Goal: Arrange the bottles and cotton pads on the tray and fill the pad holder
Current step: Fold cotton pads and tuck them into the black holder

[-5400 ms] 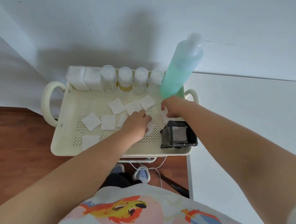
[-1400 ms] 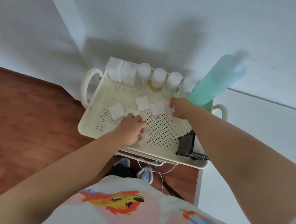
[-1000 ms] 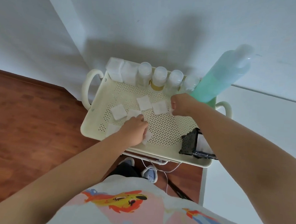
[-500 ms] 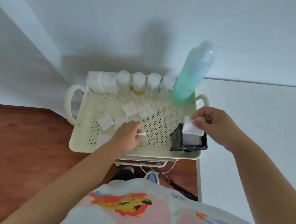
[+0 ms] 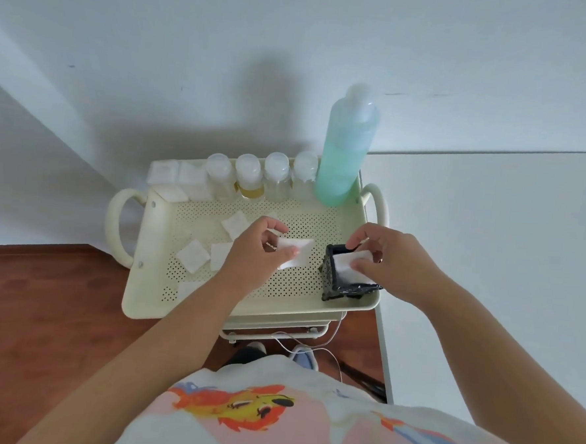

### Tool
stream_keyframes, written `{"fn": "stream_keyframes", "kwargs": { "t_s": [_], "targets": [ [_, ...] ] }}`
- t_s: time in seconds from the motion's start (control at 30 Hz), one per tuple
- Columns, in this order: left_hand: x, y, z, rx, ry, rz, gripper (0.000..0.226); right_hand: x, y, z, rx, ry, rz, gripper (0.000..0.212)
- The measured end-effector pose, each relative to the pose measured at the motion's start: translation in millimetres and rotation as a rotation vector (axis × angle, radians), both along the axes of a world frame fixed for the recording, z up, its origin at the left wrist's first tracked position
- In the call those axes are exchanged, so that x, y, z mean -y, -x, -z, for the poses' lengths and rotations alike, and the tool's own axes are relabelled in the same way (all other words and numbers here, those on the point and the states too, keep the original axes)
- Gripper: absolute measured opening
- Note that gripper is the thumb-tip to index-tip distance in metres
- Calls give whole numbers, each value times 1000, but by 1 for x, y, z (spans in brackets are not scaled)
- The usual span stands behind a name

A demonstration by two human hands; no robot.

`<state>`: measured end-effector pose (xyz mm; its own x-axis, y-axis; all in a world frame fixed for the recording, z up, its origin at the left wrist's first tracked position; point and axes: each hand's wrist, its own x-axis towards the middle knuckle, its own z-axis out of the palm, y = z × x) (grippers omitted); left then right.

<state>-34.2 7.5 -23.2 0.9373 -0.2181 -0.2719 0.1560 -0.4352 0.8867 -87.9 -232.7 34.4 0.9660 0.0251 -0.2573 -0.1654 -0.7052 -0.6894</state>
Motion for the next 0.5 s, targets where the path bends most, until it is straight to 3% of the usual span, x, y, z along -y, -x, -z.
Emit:
{"fn": "stream_keyframes", "kwargs": {
  "t_s": [0.13, 0.33, 0.5],
  "targets": [
    [4, 1, -4, -52, 220, -170, 28, -3, 0, 1, 2, 25, -10, 30],
    [12, 6, -12, -81, 385, -168, 19, -7, -3, 0, 20, 143, -111, 25],
    [20, 7, -25, -73, 398, -115, 14, 6, 3, -6, 299, 307, -86, 20]
  ]
}}
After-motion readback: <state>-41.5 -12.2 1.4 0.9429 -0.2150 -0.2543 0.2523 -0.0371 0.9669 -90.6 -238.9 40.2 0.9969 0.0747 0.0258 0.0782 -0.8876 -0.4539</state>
